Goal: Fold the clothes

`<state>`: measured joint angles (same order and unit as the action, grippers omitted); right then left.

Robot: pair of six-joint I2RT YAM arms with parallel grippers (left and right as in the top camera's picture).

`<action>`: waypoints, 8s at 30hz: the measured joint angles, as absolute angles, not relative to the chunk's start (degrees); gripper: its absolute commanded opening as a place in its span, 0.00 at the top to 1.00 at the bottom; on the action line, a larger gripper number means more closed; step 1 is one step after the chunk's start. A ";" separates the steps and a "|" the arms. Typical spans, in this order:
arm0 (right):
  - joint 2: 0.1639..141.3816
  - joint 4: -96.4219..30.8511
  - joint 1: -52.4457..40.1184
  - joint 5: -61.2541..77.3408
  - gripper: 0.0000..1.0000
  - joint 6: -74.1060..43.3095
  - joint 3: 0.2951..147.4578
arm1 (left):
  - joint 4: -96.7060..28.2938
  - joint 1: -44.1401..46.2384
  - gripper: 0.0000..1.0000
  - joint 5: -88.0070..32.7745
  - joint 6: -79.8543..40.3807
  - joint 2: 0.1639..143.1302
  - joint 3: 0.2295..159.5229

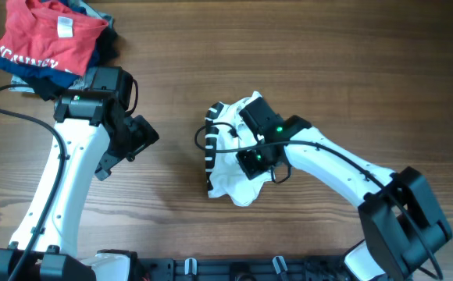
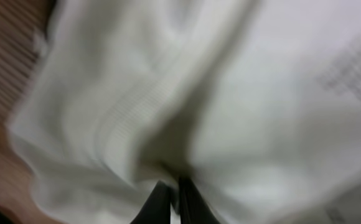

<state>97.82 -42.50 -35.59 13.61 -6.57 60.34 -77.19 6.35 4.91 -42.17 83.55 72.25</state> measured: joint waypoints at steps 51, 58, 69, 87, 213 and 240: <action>95.50 -48.88 -8.62 13.02 0.00 -15.07 67.02 | -56.62 11.25 0.00 -18.26 -32.62 83.22 59.11; 95.50 -49.25 5.17 29.19 0.00 -9.17 67.18 | -32.29 18.39 0.00 -35.86 -32.12 83.57 43.31; 95.50 -50.33 5.89 33.43 0.00 -7.18 67.18 | -12.62 21.56 0.00 -42.30 -36.14 96.57 42.33; 95.50 -54.26 5.89 33.45 0.00 -4.54 67.24 | 22.70 29.32 0.93 -26.06 -38.30 109.32 43.31; 17.28 -83.61 5.89 23.14 0.00 -14.35 67.66 | -74.67 -7.53 0.00 -22.41 -11.66 25.69 84.68; 1.02 3.62 0.89 14.48 0.00 -1.76 4.05 | -74.83 -7.53 0.00 -22.44 -11.66 25.69 84.47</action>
